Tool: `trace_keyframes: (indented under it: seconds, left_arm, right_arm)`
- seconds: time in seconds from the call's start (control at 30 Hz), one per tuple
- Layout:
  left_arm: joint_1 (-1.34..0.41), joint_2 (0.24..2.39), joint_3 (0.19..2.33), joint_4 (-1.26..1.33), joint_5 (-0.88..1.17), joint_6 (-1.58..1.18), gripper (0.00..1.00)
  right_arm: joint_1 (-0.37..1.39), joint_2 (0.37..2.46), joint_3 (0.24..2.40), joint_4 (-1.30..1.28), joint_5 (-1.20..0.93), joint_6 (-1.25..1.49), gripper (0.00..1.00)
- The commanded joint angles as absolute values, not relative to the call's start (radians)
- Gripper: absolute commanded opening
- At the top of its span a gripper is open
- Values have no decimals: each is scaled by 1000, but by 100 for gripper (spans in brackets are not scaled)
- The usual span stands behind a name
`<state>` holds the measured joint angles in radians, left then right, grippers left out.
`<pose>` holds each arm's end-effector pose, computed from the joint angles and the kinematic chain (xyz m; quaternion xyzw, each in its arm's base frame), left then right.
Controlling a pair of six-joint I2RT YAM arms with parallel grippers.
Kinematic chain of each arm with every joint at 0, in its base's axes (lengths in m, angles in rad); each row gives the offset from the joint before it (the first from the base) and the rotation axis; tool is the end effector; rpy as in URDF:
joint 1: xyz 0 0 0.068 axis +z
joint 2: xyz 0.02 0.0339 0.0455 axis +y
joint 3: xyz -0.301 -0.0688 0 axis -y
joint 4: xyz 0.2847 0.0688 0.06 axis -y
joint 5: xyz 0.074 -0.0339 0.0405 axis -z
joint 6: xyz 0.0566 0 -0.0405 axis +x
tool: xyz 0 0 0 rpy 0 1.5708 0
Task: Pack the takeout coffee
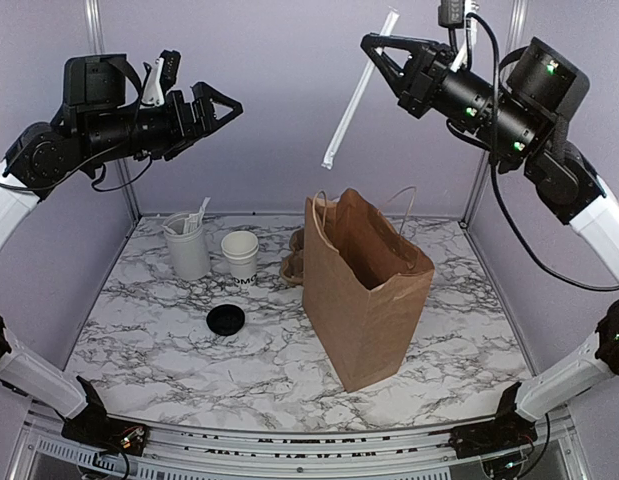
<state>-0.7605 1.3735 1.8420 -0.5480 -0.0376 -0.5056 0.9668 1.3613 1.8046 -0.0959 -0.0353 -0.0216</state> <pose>0.2319 -0.2177 0.5804 0.0807 0.7302 -0.3902 0.5551 0.1753 0.2576 0.6287 -0.2851 0.4986 0.3816 0.7242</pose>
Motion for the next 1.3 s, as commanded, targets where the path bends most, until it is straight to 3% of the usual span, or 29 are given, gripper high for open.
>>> trace_keyframes:
  seconds: [0.0,0.33,1.0,1.1,1.17,1.27]
  left_arm:
    - [-764,1358,1827,-504,-43,-492,99]
    - [-764,1346,1764,-486,-41,-496,99]
    - [-762,1325,1674,-458,-45,-509,99]
    - [-762,1325,1669,-455,-43,-512,99]
    - [-762,1323,1663,-454,-43,-512,99]
    - [-762,1317,1647,-446,-49,-513,99]
  right_arm:
    - [933,1308,1721,-102,37,-3,8]
    - [852,1290,1502,-73,69,39,8]
    - [848,1380,1502,-71,65,54,11]
    - [848,1379,1509,-76,67,53,18]
    - [848,1375,1512,-79,73,51,28]
    - [847,1370,1523,-90,91,53,56]
